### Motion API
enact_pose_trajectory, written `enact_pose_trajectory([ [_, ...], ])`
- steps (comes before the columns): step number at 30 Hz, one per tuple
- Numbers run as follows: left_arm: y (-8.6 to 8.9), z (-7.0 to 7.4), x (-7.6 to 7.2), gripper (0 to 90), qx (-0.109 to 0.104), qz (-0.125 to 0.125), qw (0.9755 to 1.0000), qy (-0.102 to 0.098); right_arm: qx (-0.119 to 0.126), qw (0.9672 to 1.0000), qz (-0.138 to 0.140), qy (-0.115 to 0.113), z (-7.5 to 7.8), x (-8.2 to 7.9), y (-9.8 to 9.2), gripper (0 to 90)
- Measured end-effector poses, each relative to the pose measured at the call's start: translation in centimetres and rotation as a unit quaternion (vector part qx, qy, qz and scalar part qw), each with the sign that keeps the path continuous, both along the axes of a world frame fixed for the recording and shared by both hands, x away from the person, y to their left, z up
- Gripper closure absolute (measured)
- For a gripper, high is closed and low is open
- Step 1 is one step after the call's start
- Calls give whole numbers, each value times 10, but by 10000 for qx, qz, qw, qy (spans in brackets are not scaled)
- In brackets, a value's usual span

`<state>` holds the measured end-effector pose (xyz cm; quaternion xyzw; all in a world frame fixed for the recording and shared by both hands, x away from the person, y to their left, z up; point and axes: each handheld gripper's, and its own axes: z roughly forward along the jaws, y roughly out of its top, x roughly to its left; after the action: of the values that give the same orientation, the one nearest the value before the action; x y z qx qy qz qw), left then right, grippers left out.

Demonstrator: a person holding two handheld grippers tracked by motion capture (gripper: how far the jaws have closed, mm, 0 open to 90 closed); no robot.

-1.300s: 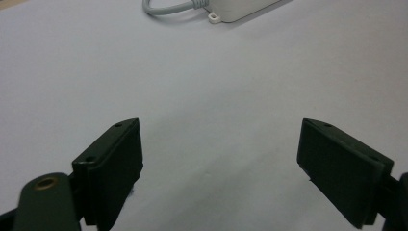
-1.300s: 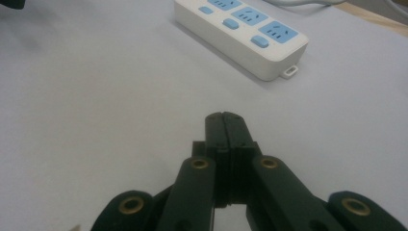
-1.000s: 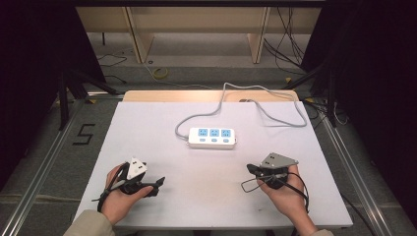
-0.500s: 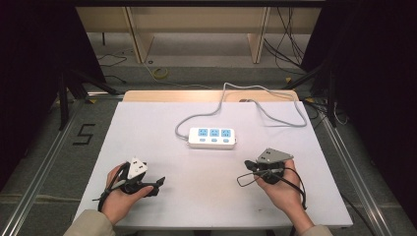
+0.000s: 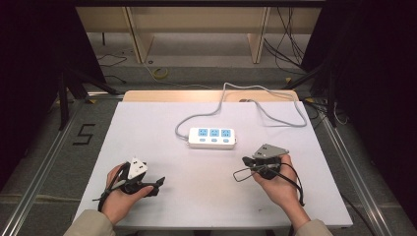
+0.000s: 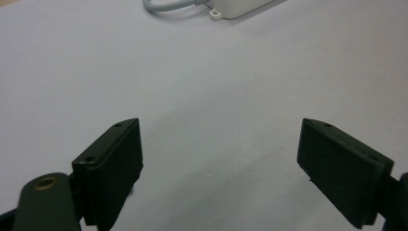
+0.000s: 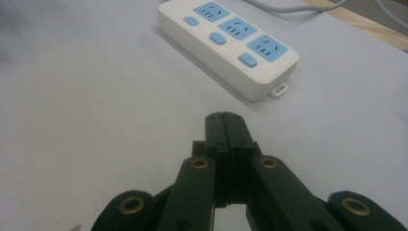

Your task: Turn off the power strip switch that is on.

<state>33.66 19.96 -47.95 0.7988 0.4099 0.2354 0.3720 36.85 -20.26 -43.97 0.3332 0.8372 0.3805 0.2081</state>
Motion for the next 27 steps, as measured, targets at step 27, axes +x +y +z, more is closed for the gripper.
enact_pose_trajectory([
  [27,-1,0,-1,158,17,7,10000,8,-169,9999,21,27,5,18,17,900],
])
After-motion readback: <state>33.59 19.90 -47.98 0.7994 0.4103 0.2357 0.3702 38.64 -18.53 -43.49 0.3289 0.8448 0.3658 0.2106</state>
